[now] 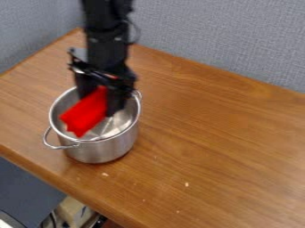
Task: Put the red object in the metal pot
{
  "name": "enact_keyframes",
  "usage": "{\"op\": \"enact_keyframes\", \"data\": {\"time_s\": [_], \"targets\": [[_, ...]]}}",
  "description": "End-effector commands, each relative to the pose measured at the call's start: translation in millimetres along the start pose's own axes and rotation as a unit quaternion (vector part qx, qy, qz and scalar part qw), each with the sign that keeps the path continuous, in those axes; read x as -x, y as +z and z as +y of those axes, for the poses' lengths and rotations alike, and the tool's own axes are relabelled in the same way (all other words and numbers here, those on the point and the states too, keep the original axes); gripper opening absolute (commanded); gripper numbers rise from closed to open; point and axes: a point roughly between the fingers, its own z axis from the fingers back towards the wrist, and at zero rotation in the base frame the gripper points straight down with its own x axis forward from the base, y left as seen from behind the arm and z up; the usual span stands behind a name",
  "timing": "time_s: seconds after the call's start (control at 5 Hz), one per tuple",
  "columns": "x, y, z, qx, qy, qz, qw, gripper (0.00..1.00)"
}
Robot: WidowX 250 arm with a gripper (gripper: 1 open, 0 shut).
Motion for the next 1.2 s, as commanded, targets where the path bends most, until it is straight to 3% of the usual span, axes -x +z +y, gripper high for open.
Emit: {"op": "enact_keyframes", "data": {"time_s": [0.0,0.6,1.0], "targets": [[-4.8,20.3,-4,0.005,-0.033,-0.03,0.999,1.0],[-19.5,-3.7,12,0.008,-0.042,-0.04,0.9983,1.0],[-17.6,-17.5,11,0.009,-0.054,-0.042,0.9976,1.0]]}}
